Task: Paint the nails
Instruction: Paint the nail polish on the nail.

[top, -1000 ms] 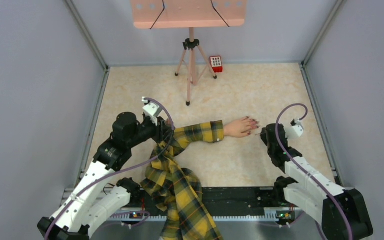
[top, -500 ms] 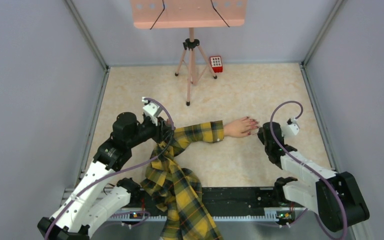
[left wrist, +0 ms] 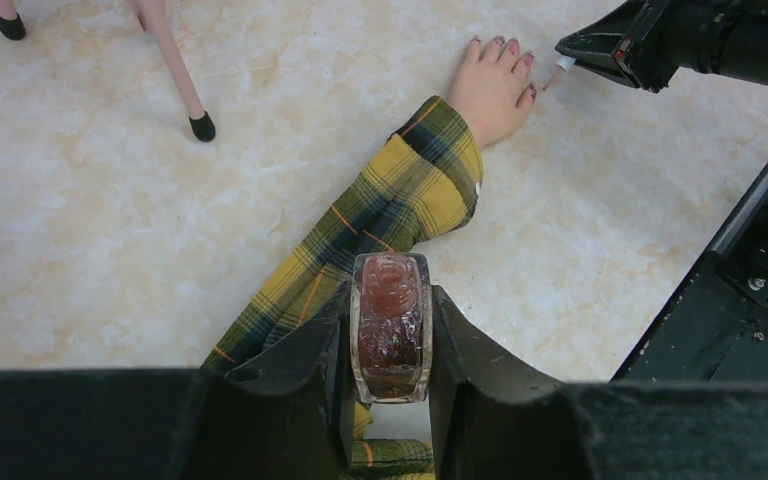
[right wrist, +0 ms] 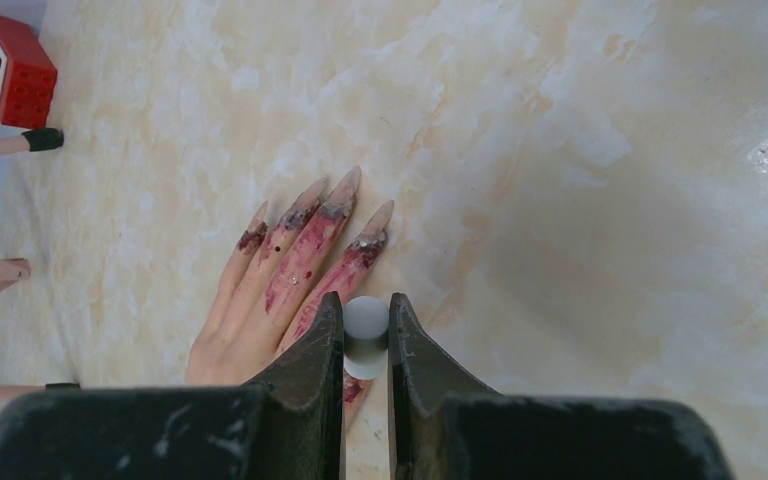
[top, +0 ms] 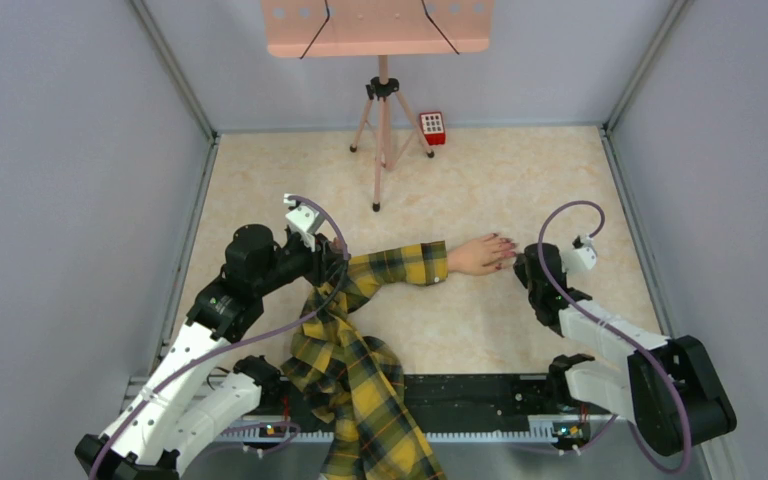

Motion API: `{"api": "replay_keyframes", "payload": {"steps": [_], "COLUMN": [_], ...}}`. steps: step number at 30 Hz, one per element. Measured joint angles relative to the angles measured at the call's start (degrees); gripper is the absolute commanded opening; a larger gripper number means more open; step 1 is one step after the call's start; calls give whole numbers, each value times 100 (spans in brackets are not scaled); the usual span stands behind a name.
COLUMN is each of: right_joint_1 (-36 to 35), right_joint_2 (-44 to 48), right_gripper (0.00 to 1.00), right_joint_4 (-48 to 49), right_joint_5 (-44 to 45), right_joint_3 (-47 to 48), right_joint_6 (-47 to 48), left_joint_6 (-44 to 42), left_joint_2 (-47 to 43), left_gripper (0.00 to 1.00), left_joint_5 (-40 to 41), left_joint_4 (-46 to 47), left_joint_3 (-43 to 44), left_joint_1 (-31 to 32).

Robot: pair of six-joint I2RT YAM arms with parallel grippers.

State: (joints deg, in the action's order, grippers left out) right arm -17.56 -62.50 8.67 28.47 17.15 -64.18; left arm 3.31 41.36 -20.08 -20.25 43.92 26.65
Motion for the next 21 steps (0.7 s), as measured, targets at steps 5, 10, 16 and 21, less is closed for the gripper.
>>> {"api": "replay_keyframes", "payload": {"steps": [5, 10, 16, 21], "right_joint_1": [0, 0, 0, 0], "right_joint_2": [-101, -219, -289, -289], "right_gripper": [0, 0, 0, 0], "right_joint_4": [87, 197, 249, 251], "right_joint_5": [17, 20, 35, 63], "right_joint_3": [0, 0, 0, 0], "right_joint_6": [0, 0, 2, 2], "left_joint_6": [0, 0, 0, -2], "left_joint_2": [-2, -2, -2, -2], "left_gripper": [0, 0, 0, 0], "left_joint_5": [0, 0, -2, 0], "left_joint_4": [0, 0, 0, 0], "left_joint_3": [0, 0, 0, 0], "left_joint_1": [0, 2, 0, 2]}}
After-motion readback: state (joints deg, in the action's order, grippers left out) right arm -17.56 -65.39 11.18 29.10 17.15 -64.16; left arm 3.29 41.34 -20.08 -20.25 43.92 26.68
